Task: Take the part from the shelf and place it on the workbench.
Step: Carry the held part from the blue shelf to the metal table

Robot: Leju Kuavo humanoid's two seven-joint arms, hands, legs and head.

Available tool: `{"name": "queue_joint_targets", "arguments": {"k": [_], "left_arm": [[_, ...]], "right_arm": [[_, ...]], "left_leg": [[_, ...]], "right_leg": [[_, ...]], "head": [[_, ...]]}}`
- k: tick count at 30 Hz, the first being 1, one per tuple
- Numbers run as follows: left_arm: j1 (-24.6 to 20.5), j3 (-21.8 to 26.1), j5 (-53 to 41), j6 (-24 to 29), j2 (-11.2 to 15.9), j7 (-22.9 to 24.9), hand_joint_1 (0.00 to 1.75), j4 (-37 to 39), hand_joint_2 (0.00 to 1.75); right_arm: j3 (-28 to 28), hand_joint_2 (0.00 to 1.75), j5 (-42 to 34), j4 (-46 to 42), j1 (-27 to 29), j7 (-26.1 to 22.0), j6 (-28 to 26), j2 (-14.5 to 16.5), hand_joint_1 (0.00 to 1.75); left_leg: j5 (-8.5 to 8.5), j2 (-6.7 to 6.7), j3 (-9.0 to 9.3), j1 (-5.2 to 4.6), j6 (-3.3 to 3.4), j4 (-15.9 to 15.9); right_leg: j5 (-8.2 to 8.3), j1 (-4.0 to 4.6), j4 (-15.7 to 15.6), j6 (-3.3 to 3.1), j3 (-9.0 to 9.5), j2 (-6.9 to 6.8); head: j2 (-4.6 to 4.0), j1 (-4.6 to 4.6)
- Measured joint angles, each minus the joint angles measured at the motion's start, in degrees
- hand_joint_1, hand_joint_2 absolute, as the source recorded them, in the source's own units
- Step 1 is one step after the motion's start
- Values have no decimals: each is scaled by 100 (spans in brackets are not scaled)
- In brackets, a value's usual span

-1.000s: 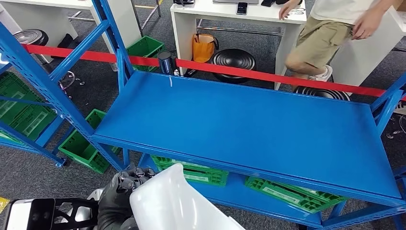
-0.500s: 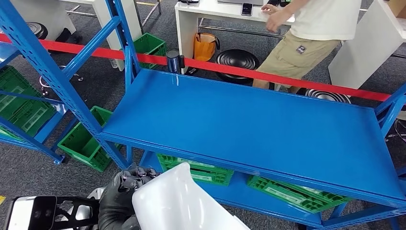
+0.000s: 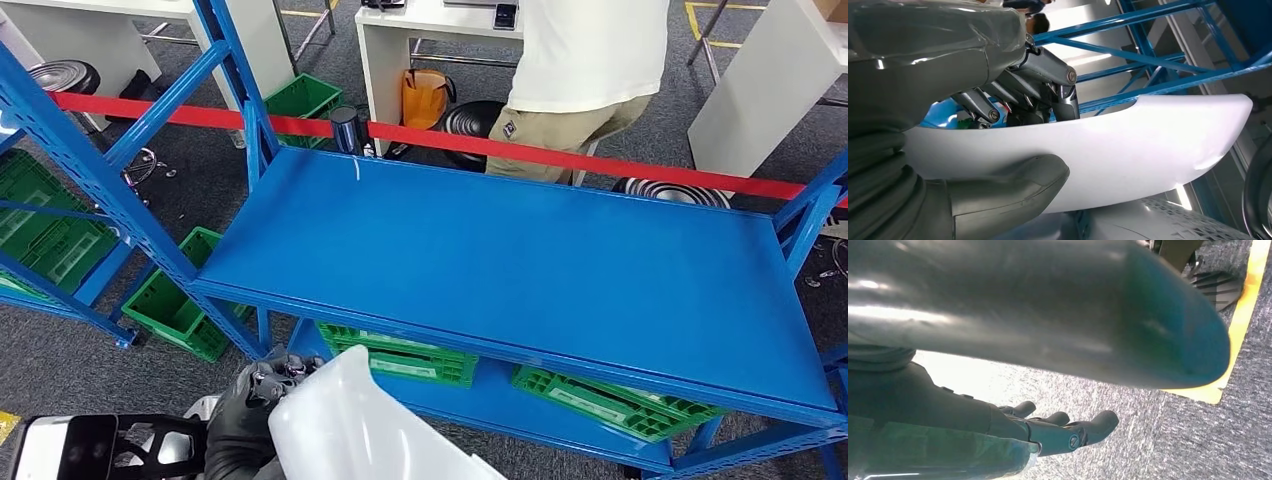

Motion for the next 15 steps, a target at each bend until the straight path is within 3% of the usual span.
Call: {"name": "queue_joint_targets", "arguments": {"k": [1, 3, 5, 9, 11, 13, 15], "left_arm": [[17, 6, 29, -16, -1, 44, 175, 8, 175], [28, 17, 83, -52, -7, 129, 175, 23, 175], [29, 31, 127, -76, -17, 178, 175, 35, 175], [52, 57, 231, -89, -33, 265, 175, 51, 175], [57, 62, 325, -80, -55, 340, 175, 64, 175], [81, 62, 414, -50, -74, 401, 175, 93, 175], [116, 61, 474, -10, -79, 441, 175, 131, 175]], "right_arm": [[0, 0, -8, 0, 5, -3, 0, 1, 0], [0, 0, -27, 0, 8, -5, 0, 5, 0], [0, 0, -45, -1, 9, -5, -2, 30, 0], [0, 0, -74, 0, 19, -17, -14, 56, 0], [0, 0, -100, -1, 27, -40, -19, 66, 0], [0, 0, -125, -1, 32, -66, -26, 72, 0], [0, 0, -143, 0, 45, -78, -33, 76, 0]], "left_leg": [[76, 0, 24, 4, 9, -44], [445, -5, 384, -2, 79, -735], [712, -3, 753, -37, 170, -1441], [838, 12, 828, -83, 280, -1713], [949, 34, 812, -60, 347, -1826], [1043, 46, 731, -57, 384, -1868], [1125, 47, 608, -64, 380, -1858]], "right_leg": [[4, 8, 2, -1, 3, 1], [9, 24, 3, -1, 15, 11], [20, 48, 3, 19, 12, 20], [64, 42, -11, 121, -27, 11], [-131, 47, 227, 114, -144, 7], [-545, 41, 911, 57, -416, 5], [-820, 25, 1519, 83, -601, 5]], "head": [[0, 0], [0, 0], [0, 6], [0, 11], [0, 19], [0, 24], [0, 25]]}}
